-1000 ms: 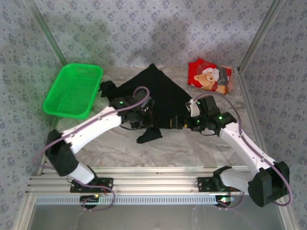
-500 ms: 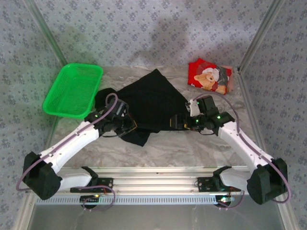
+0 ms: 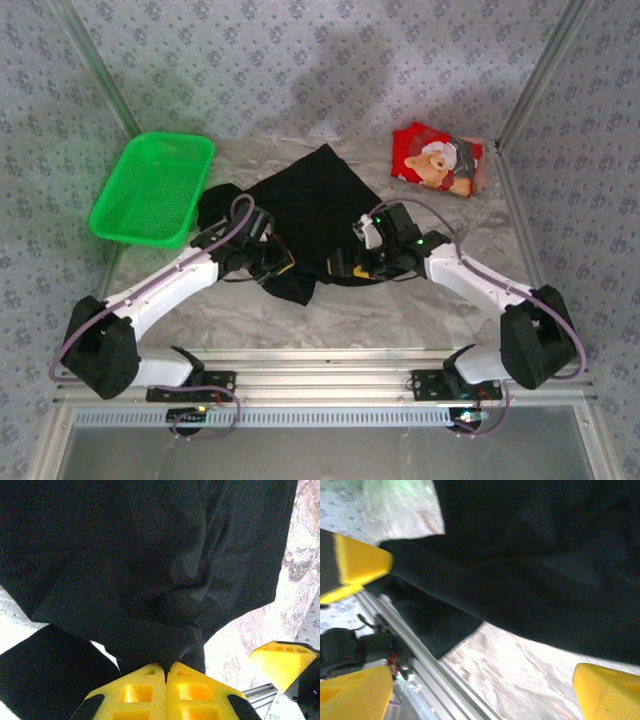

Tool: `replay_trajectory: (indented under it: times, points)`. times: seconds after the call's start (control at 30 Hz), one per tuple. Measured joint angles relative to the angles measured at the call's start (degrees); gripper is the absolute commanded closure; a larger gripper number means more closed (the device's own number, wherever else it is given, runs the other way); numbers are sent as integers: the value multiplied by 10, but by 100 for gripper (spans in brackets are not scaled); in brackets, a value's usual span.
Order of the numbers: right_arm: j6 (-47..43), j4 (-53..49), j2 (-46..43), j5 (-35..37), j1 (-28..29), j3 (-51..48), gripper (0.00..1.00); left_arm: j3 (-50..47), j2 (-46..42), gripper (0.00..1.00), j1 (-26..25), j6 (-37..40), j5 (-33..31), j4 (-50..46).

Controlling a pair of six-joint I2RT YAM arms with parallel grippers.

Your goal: Fold and stack the t-shirts

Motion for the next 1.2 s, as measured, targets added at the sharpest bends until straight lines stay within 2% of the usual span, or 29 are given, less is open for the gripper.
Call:
replay_trajectory:
  times: [0.23, 0.53, 0.9, 1.2]
  points:
    - [115, 99, 138, -79, 32, 44, 19, -5, 3, 100, 0, -2, 4, 20]
    - [225, 158, 184, -125, 71, 69, 22, -47, -16, 100, 4, -24, -6, 39]
    - [210, 80, 191, -137, 112, 95, 34, -88, -43, 100, 8, -63, -19, 70]
    - [219, 71, 219, -134, 117, 98, 36, -122, -88, 100, 6, -119, -22, 124]
